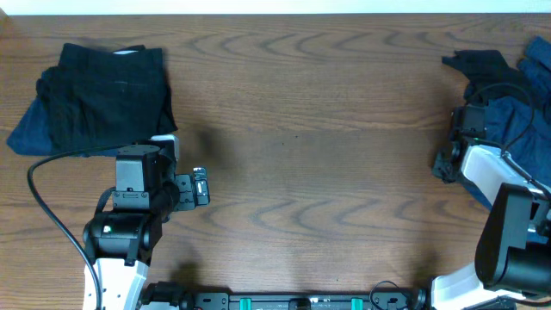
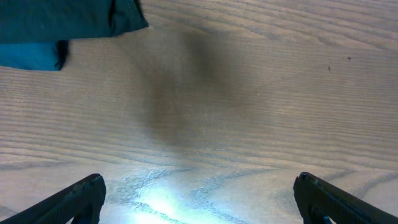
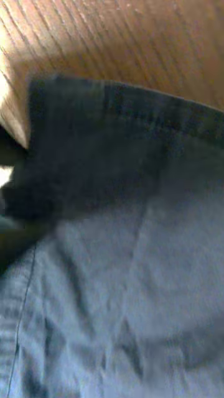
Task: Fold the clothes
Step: 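Reach the right gripper to the blue denim shorts pile at right, then grasp the denim shorts with the right gripper and drag them toward center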
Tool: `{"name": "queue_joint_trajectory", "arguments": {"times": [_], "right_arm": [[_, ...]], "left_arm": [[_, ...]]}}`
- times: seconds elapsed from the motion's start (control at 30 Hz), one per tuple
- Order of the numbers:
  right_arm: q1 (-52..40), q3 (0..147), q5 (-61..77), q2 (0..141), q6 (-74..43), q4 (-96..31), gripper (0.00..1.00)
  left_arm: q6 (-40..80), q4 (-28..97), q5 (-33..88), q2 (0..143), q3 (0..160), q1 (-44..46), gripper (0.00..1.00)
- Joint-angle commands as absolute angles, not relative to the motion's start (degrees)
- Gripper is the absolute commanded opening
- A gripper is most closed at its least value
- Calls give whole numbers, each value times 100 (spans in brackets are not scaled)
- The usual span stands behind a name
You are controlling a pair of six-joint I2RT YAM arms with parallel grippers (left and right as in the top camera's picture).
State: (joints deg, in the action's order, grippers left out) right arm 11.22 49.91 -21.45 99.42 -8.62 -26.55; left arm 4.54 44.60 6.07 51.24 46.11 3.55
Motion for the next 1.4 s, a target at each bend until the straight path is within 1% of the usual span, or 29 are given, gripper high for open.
{"name": "queue_joint_trajectory", "arguments": {"times": [0.0, 0.13, 0.27, 0.43, 0.53, 0.63, 0.73, 0.83, 1.03, 1.17, 1.3, 1.37], "right_arm": [[1162, 4980, -1916, 9981, -926, -2659, 1], [1162, 5129, -1883, 9725, -917, -2788, 1], [1140, 5653, -1846, 9146, -869, -3295, 1], [821, 6471, -794, 8237, 34, -3787, 1], [362, 6788, -519, 7822, 161, -3933, 1], [-301, 6847, -423, 7540, 158, -3970, 1], [-1127, 6827, -425, 7577, 152, -3979, 1], [-1710, 6796, -436, 7808, -38, -3874, 1], [-2403, 6794, -395, 8646, -342, -3197, 1], [-2770, 6796, -102, 9194, -666, -2224, 1], [-3065, 6796, 38, 9638, -1492, -985, 1], [-3179, 6794, 213, 9837, -1712, -344, 1]], "left_arm": [[504, 4451, 687, 5118, 4740, 373, 98], [504, 4451, 687, 5118, 4740, 373, 98], [504, 4451, 687, 5118, 4740, 373, 98], [504, 4451, 687, 5118, 4740, 373, 98], [504, 4451, 687, 5118, 4740, 373, 98], [504, 4451, 687, 5118, 4740, 373, 98], [504, 4451, 687, 5120, 4740, 373, 98], [504, 4451, 687, 5122, 4740, 373, 98], [504, 4451, 687, 5122, 4740, 373, 98], [504, 4451, 687, 5122, 4740, 373, 98], [504, 4451, 687, 5122, 4740, 373, 98], [504, 4445, 687, 5124, 4740, 373, 98]]}}
